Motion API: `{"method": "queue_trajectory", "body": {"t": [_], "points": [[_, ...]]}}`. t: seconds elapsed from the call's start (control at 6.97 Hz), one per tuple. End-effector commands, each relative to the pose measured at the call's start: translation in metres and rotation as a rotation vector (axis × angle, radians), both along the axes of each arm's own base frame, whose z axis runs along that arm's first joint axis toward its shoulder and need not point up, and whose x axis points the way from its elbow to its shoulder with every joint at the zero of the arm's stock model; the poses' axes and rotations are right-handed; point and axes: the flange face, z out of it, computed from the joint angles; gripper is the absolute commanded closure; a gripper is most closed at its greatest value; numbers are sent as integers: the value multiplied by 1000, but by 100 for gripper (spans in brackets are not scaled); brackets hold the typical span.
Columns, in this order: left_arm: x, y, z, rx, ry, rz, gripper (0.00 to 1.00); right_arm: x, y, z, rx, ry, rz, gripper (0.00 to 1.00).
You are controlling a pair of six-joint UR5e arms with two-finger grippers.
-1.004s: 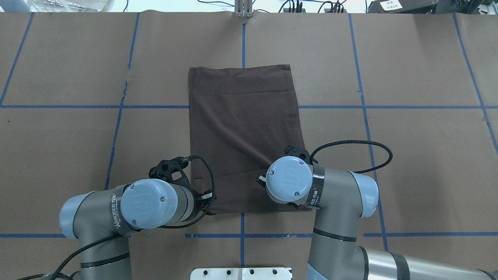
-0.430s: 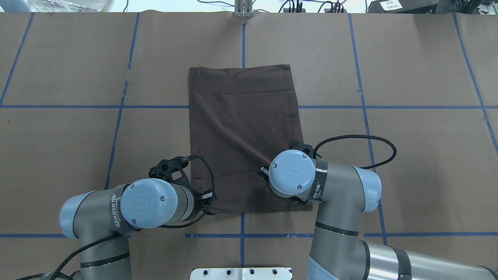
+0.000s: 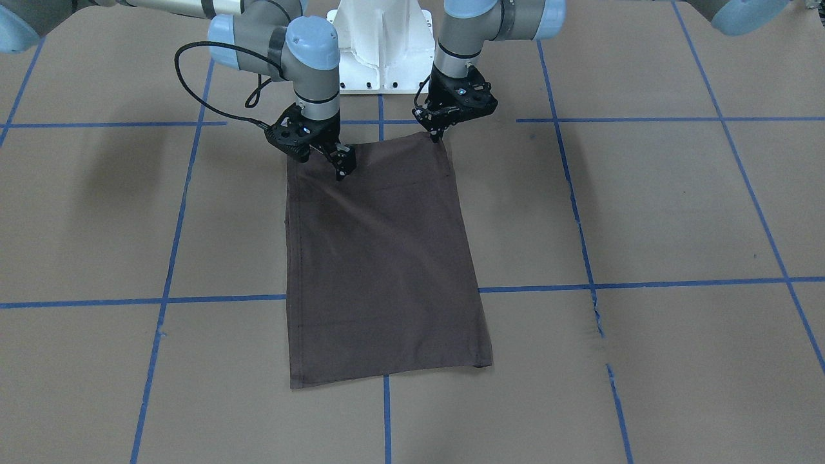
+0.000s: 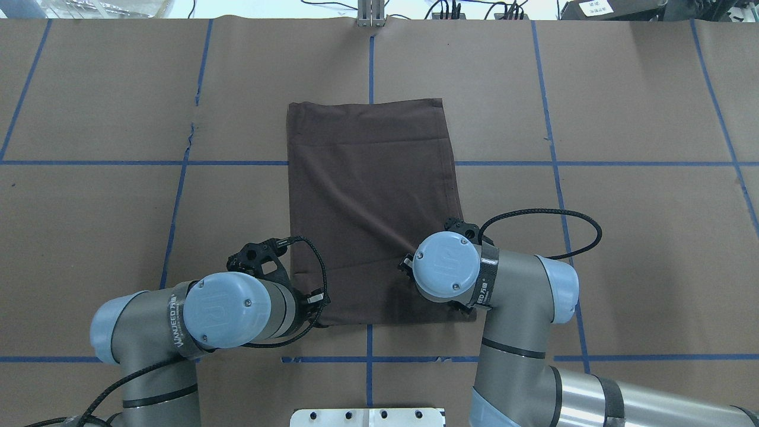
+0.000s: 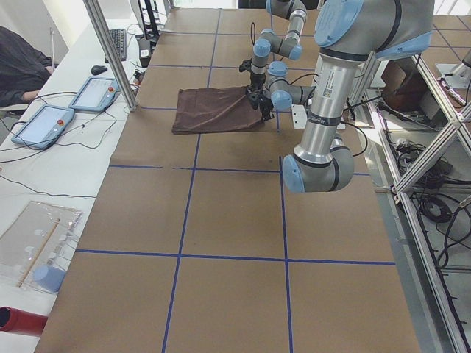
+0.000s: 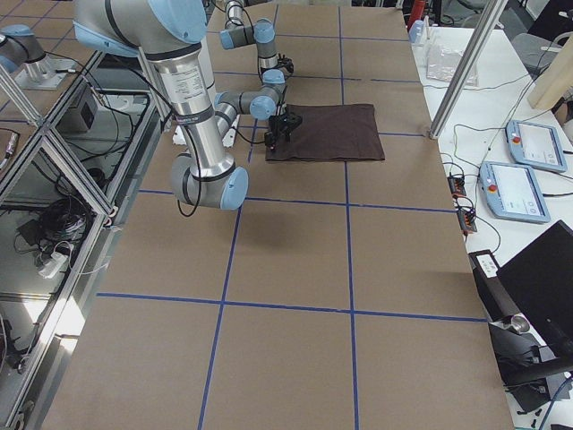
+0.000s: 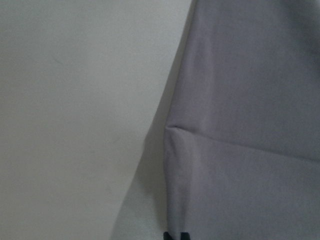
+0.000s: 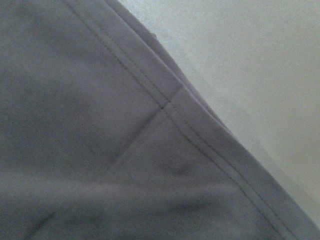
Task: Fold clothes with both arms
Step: 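Hold both near corners and shift the right gripper toward the left gripper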
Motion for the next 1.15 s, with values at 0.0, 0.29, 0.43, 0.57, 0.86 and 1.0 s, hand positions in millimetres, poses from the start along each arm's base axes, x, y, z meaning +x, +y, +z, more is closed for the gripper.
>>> {"method": "queue_trajectory", "body": {"t": [0.0, 0.29, 0.43, 0.57, 0.86, 1.0], "points": [[-1, -1, -1, 0, 1, -2, 100, 3, 0, -2, 1, -9, -11, 0], [-2, -1, -1, 1, 3, -3, 100, 8, 1, 1, -6, -7, -16, 0], [-3, -1, -2, 1, 4, -3, 100, 8, 2, 4, -10, -1, -17, 0], [-2, 0, -2, 1, 4, -2, 100, 9, 2, 10, -12, 7, -18, 0], [-2, 0, -2, 2, 4, -3, 100, 8, 3, 10, -10, 6, -21, 0], [-3, -1, -2, 2, 4, -4, 100, 7, 3, 8, -10, 3, -21, 40]]}}
